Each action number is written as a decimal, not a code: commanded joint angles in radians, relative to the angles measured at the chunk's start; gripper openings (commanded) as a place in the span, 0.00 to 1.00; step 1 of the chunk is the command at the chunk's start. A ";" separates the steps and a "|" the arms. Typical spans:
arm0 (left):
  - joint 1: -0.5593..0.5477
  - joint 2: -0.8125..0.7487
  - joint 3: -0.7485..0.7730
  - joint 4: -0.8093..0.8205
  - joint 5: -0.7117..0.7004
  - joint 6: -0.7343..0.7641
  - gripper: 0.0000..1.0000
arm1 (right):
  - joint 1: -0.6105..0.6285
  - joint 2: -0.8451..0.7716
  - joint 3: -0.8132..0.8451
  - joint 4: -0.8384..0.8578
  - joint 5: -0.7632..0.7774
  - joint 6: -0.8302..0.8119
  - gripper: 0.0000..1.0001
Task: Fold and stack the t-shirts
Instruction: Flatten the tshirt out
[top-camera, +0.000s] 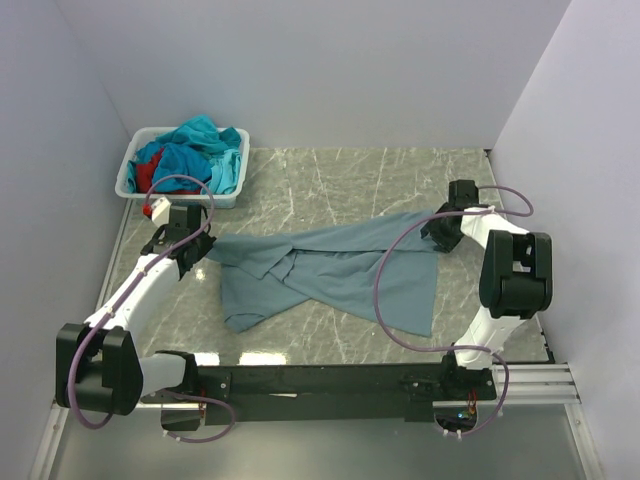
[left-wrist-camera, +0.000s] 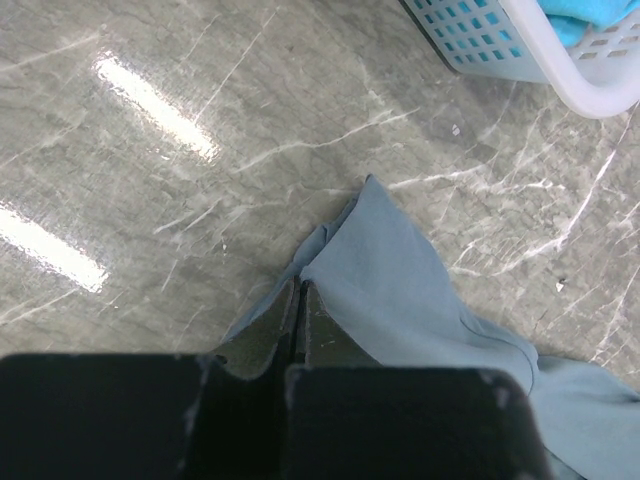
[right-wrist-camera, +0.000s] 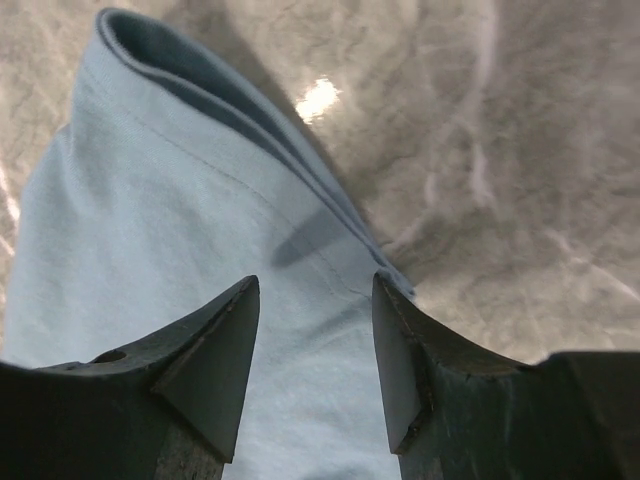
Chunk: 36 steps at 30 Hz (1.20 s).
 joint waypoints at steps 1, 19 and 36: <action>0.004 -0.027 0.004 0.014 0.007 0.002 0.01 | -0.006 -0.058 -0.007 -0.046 0.085 -0.004 0.56; 0.004 -0.024 0.000 0.006 0.027 -0.001 0.01 | -0.006 0.005 0.009 -0.046 0.101 -0.035 0.45; 0.004 -0.044 0.003 0.009 0.044 -0.001 0.01 | -0.003 -0.029 0.059 -0.093 0.175 -0.052 0.14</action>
